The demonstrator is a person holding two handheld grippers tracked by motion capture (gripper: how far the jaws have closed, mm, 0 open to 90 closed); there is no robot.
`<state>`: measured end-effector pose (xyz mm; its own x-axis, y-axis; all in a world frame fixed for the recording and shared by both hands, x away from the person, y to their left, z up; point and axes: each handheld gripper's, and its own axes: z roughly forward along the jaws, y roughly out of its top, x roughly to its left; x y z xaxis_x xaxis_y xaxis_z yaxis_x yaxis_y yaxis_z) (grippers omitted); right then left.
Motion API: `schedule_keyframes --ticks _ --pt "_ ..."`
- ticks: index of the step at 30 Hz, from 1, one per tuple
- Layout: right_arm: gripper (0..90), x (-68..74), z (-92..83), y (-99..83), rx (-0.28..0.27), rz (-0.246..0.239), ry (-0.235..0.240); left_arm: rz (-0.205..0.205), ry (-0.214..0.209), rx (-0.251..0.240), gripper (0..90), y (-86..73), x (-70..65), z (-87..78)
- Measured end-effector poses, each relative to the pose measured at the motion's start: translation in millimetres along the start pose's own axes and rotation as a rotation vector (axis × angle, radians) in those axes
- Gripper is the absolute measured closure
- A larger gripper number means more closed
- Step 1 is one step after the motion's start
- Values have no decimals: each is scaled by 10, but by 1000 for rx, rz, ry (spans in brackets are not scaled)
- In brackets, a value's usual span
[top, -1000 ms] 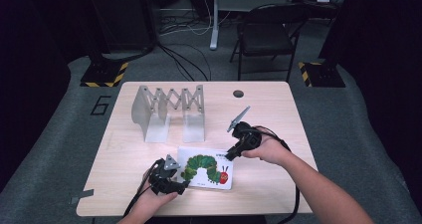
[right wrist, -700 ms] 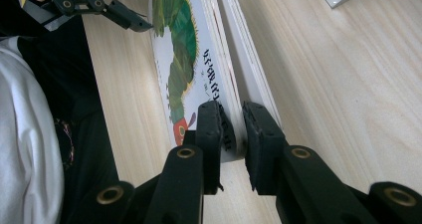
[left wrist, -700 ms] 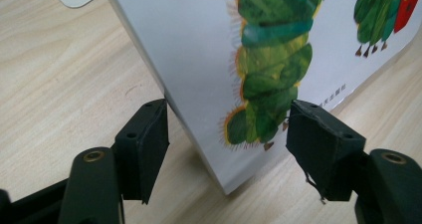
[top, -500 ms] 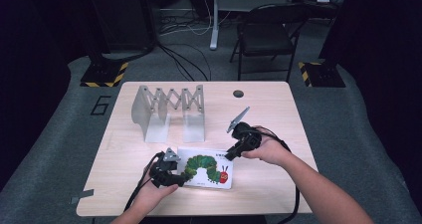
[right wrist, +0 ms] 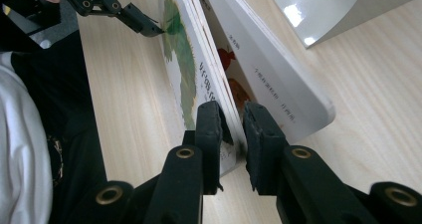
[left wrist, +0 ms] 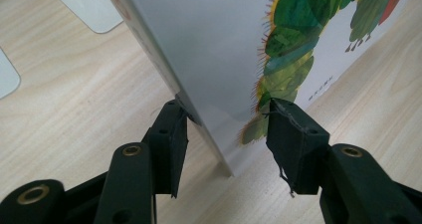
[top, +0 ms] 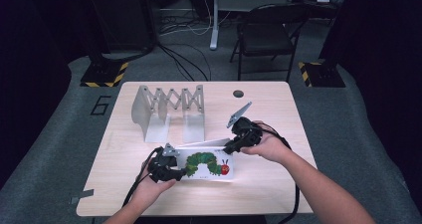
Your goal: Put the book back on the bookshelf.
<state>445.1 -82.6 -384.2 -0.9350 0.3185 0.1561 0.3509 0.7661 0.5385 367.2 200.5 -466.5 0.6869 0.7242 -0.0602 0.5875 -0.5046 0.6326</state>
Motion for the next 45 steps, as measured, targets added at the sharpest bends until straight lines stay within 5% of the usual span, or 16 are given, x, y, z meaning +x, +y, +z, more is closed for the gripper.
schedule_keyframes --ticks 8,36,40,45 --pt "751 4 25 -14 4 -18 -21 13 17 -12 575 -10 13 -29" --pt "662 35 47 -103 -4 -1 -35 91 -32 7 669 -98 -79 -146" --pt "637 36 31 -129 -14 15 -44 89 -27 -51 580 -60 -92 -209" --pt "630 48 8 -137 -26 17 -54 80 -29 -75 572 -8 -106 -241"
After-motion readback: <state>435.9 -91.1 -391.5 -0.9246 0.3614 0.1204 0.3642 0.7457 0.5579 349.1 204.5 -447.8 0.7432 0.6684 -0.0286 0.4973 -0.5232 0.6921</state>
